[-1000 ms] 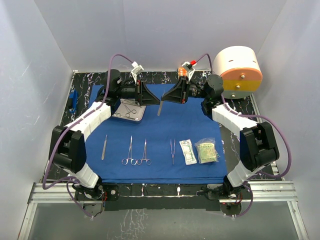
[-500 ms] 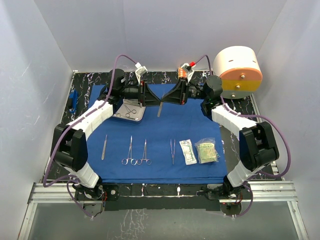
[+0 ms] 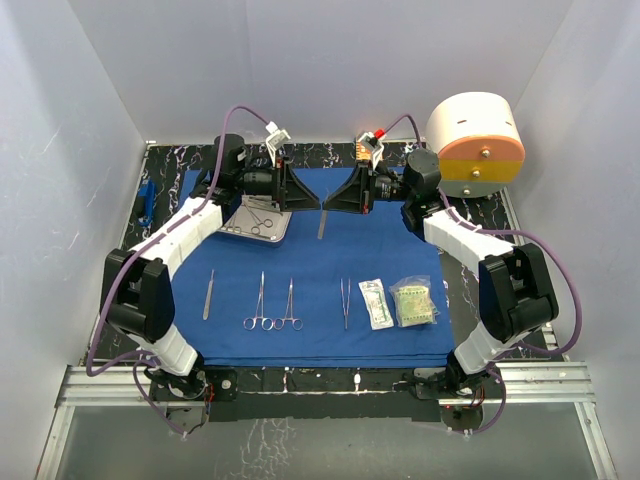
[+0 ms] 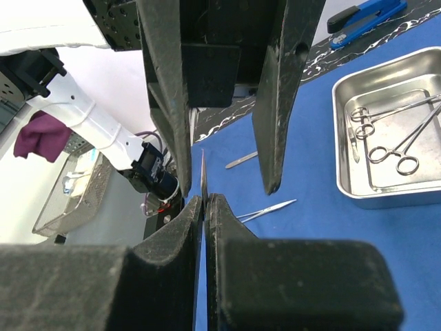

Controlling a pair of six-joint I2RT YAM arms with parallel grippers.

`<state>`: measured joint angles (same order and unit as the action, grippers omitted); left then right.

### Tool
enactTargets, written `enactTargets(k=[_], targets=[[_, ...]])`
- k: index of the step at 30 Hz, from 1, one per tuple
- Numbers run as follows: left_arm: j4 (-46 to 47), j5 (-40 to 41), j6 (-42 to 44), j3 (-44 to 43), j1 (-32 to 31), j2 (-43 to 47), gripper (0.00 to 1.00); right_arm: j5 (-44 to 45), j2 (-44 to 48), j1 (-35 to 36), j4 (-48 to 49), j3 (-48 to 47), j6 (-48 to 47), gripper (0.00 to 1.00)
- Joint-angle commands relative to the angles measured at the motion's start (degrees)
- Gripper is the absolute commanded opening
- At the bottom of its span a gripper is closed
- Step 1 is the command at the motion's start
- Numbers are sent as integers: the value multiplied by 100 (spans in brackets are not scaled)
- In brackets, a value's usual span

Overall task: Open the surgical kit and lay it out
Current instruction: Place the medical item in the surgical kit.

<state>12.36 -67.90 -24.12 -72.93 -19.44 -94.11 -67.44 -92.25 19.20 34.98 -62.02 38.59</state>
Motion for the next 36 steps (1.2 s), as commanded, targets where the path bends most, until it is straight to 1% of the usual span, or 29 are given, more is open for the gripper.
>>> enactTargets(k=[1, 6, 7, 10, 13, 21, 24, 26, 29, 32, 34, 36], targets=[[365, -302, -154, 156, -123, 284, 48, 98, 18, 56, 531, -203, 258, 0], [611, -387, -362, 220, -210, 233, 41, 221, -8, 64, 743, -174, 413, 0], [622, -389, -370, 236, -224, 220, 36, 241, -1, 66, 787, -159, 448, 0], [767, -419, -484, 314, -245, 220, 28, 301, 1, 66, 922, -102, 512, 0], [889, -434, -567, 364, -246, 217, 21, 351, -3, 66, 946, -79, 520, 0], [935, -383, -639, 324, -260, 186, 6, 433, -13, 66, 995, 21, 506, 0], [881, -290, -628, 314, -279, 185, 0, 521, 4, 66, 780, 51, 317, 1], [572, -84, -505, 299, -288, 204, 0, 627, 28, 60, 398, 22, 45, 10], [-215, 545, -120, 207, -348, 251, 0, 810, 110, -7, -433, -64, -592, 27], [-1303, 1576, 301, 74, -535, 313, 0, 993, 244, -215, -1255, -116, -1342, 41], [-1865, 2307, 303, 97, -700, 357, 0, 1095, 384, -460, -1752, -109, -1818, 52], [-2349, 2919, 226, 183, -900, 397, 0, 1273, 542, -746, -2332, -109, -2315, 57]])
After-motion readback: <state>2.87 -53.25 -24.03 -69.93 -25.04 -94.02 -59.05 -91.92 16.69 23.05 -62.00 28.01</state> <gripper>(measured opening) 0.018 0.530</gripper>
